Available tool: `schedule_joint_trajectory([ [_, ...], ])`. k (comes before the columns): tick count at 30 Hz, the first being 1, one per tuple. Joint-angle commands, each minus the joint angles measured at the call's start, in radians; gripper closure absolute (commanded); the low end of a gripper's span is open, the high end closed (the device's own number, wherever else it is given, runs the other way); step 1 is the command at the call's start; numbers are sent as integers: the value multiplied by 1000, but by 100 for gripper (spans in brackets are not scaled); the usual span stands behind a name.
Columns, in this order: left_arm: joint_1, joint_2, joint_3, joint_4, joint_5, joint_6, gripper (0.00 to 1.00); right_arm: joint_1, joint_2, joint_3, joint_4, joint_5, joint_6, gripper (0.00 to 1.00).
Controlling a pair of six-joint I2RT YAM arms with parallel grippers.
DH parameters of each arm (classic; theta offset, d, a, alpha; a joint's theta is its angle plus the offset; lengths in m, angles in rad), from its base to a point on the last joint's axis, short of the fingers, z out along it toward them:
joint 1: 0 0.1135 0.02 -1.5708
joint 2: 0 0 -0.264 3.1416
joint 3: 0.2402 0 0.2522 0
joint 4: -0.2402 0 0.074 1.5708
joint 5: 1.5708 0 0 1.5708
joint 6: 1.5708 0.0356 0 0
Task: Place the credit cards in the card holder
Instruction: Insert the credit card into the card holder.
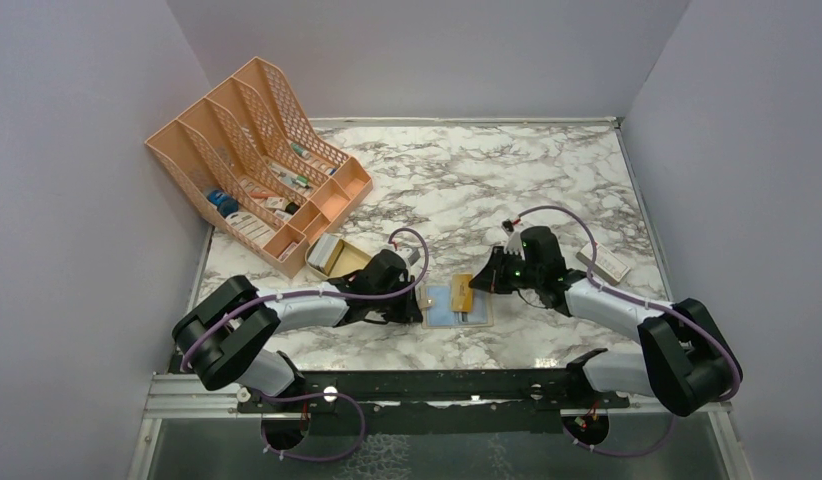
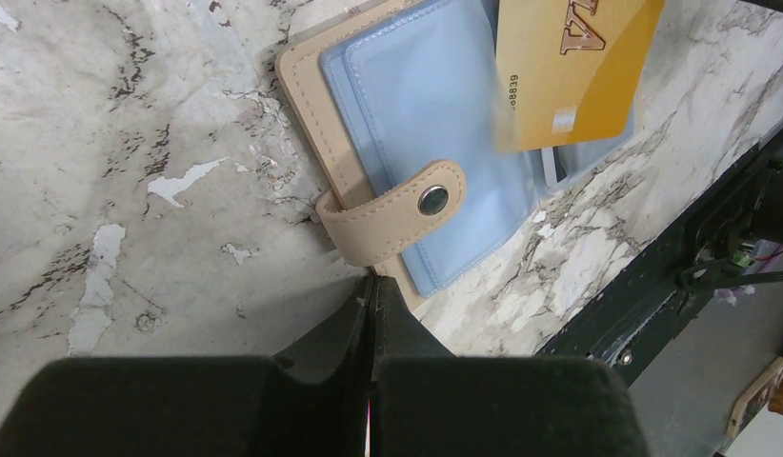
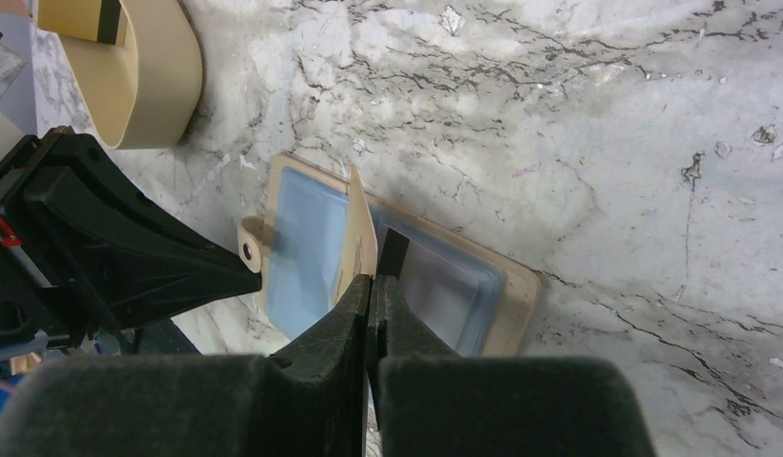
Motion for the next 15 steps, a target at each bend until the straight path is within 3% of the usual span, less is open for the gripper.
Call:
schedule_joint_trajectory([
  [1,-6,2,-14,12,-33,-8,100,-4,-18,-15,-38,34,8,99],
  [15,-6,13,-1,17,-29,2,100,-3,9,-66,20,-29,52,99],
])
